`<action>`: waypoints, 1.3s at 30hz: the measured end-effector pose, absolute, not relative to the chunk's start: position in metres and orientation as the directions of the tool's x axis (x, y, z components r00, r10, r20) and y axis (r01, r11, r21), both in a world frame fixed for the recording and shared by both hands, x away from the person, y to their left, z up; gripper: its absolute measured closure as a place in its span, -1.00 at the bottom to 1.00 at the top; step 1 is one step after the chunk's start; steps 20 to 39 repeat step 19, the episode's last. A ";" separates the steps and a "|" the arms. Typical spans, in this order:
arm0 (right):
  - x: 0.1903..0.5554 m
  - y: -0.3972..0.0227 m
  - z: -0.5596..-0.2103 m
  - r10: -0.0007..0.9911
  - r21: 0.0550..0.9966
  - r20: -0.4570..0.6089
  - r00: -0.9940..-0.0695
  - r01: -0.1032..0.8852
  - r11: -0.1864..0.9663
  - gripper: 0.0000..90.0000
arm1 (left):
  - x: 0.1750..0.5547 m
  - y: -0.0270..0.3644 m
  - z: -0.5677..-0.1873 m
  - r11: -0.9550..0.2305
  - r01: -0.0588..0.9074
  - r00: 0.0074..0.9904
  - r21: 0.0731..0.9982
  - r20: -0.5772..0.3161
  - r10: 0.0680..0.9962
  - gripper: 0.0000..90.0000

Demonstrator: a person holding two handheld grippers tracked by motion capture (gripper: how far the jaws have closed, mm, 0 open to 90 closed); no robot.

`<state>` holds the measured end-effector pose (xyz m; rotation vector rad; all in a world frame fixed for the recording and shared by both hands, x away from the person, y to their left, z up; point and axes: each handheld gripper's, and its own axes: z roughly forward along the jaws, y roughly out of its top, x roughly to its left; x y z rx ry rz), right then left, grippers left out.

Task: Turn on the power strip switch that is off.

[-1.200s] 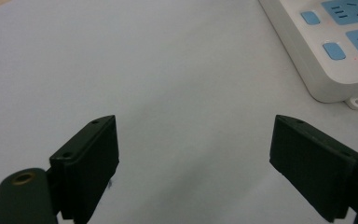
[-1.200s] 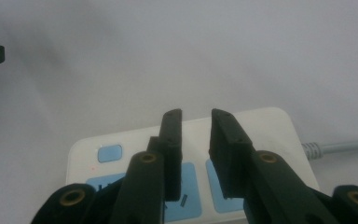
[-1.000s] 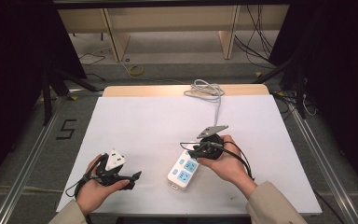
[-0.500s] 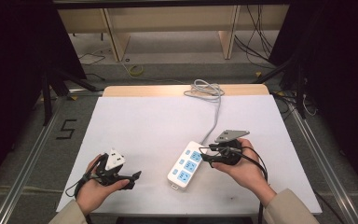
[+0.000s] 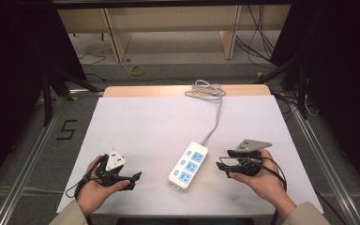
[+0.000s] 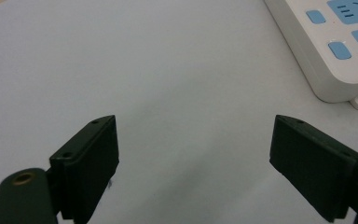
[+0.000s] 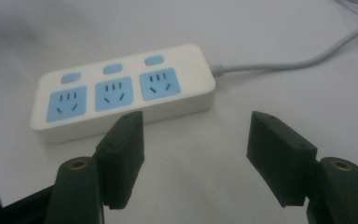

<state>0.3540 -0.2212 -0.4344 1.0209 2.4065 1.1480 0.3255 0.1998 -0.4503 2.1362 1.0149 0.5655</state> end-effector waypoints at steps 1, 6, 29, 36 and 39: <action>0.352 -0.224 -0.435 0.706 0.766 0.040 -0.707 0.475 0.432 -0.20 | 0.325 0.199 -0.451 -0.447 0.495 0.596 0.745 0.083 0.799 -0.67; 0.345 -0.236 -0.437 0.721 0.778 0.042 -0.692 0.475 0.411 -0.22 | 0.326 0.200 -0.450 -0.453 0.494 0.599 0.742 0.087 0.796 -0.67; 0.337 -0.251 -0.444 0.746 0.786 0.060 -0.663 0.492 0.375 -0.27 | 0.326 0.199 -0.451 -0.442 0.498 0.593 0.746 0.079 0.801 -0.67; 0.337 -0.251 -0.444 0.746 0.786 0.060 -0.663 0.492 0.375 -0.27 | 0.326 0.199 -0.451 -0.442 0.498 0.593 0.746 0.079 0.801 -0.67; 0.337 -0.251 -0.444 0.746 0.786 0.060 -0.663 0.492 0.375 -0.27 | 0.326 0.199 -0.451 -0.442 0.498 0.593 0.746 0.079 0.801 -0.67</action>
